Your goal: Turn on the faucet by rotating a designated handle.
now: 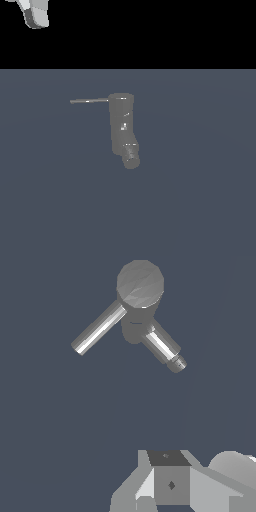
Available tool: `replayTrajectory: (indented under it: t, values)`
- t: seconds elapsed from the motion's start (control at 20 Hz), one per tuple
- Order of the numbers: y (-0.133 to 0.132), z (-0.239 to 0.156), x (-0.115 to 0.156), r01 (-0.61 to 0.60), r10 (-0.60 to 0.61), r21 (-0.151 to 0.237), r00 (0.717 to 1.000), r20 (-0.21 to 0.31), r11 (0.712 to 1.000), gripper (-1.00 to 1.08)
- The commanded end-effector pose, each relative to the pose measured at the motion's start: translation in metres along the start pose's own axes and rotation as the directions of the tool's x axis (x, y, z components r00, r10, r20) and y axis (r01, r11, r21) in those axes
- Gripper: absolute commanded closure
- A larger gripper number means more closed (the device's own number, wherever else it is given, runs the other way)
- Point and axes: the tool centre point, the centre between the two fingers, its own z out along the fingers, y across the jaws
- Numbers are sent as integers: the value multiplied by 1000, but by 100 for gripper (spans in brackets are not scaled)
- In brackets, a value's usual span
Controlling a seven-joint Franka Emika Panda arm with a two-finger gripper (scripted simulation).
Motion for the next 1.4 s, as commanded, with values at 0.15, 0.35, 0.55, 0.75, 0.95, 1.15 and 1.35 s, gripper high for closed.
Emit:
replayTrajectory:
  t: [0.15,0.35,0.55,0.75,0.95,1.15,1.35]
  values:
    - [-25,21,12,-114,114,4,993,-2,993,108]
    - [-42,36,23,-192,192,7,981,-4,981,108]
    - [-57,50,35,-267,267,9,964,-5,964,108]
    - [-71,64,48,-339,339,11,941,-7,941,108]
    - [-83,77,62,-407,407,13,913,-9,913,108]
    - [-94,91,76,-472,472,14,881,-12,881,108]
    - [-104,104,92,-537,537,15,844,-15,844,108]
